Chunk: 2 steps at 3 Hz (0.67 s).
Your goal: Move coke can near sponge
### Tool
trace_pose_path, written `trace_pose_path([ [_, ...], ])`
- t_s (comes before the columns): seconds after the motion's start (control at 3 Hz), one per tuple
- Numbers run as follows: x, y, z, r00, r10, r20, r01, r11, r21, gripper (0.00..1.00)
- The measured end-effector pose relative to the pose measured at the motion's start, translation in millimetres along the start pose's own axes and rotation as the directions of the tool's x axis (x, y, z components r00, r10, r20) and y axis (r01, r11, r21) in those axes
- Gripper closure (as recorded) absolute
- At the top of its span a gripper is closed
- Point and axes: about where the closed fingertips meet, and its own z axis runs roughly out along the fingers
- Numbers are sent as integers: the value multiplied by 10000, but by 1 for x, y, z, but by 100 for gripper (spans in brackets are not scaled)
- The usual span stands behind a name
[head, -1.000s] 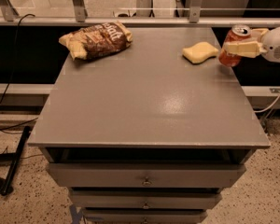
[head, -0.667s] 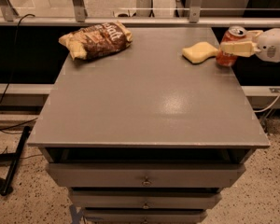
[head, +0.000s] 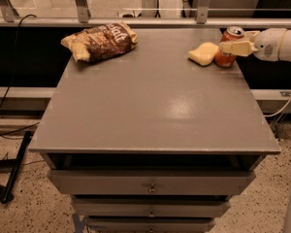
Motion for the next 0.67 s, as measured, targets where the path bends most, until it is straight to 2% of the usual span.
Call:
trace_pose_path([
  [0.67,-6,6,34,9998,105,147,-95,9980,-622,4],
])
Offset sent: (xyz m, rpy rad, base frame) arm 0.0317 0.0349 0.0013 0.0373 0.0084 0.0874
